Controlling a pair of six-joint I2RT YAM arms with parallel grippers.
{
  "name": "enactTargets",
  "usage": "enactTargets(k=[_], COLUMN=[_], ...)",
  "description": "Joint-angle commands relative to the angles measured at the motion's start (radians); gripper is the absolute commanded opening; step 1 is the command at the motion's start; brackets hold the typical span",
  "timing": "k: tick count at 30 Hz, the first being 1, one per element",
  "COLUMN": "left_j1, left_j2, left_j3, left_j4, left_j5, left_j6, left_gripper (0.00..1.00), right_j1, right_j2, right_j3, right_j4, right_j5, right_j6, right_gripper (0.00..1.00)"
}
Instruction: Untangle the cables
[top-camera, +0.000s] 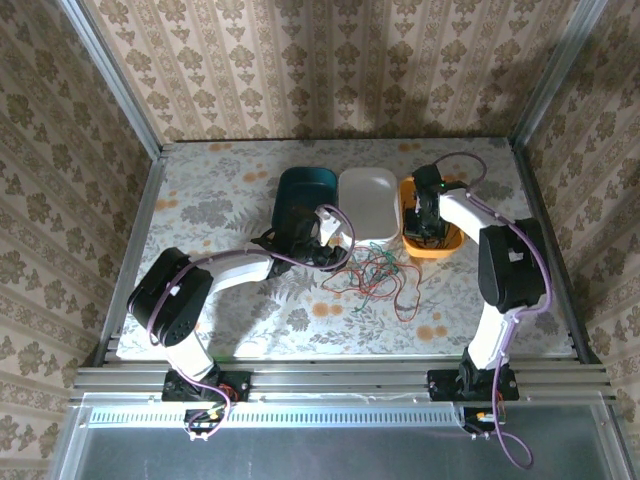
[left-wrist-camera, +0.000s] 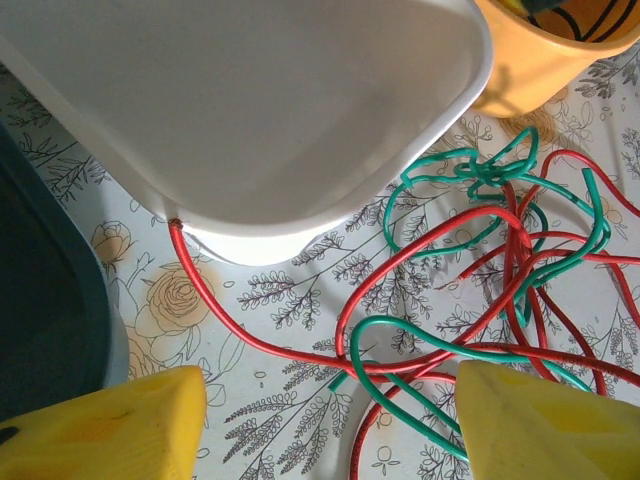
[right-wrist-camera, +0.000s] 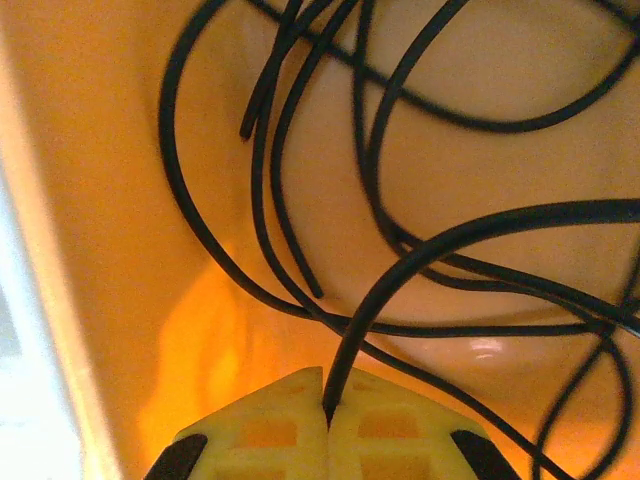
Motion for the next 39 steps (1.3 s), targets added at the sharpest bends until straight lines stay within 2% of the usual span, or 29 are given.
enactTargets(k=[1, 8, 14, 20, 27, 31, 39], left_j1=[-0.007, -0.007, -0.009, -0.009, -0.009, -0.011, -0.022], left_j2=[-0.029, -0.038, -0.040, -0.035, -0.041, -0.040, -0.035], left_j3=[-0.013, -0.025, -0.028, -0.022, -0.022, -0.018, 0.001], left_j4=[-0.033, -0.031, -0.031, -0.037, -0.047, -0.053, -0.065], left_j5=[-0.012, -0.019, -0.021, -0.018, -0.018, -0.015, -0.021], left_j6=[0.023, 0.022, 0.021, 0.023, 0.025, 0.026, 0.044], left_gripper=[0.68, 0.68, 0.68, 0.68, 0.68, 0.68, 0.68], right_j1=[-0.005, -0.005, -0.006, -0.016, -0.067, -0.100, -0.108], right_j2=[0.034, 0.056, 0.005, 0.045, 0.058, 0.051, 0.060], right_j3=[0.066, 0.124, 0.165, 0.197, 0.131, 0.083, 0.040], right_j4=[-0.031, -0.013, 0.026, 0.017, 0.106, 0.156, 0.176], right_j5=[-0.113, -0.201, -0.187, -0.235, -0.362, -0.352, -0.352], right_j6=[0.015, 0.009, 0.017, -0.010, 0.033, 0.093, 0.111], right_gripper=[0.00, 0.00, 0.00, 0.00, 0.00, 0.00, 0.00])
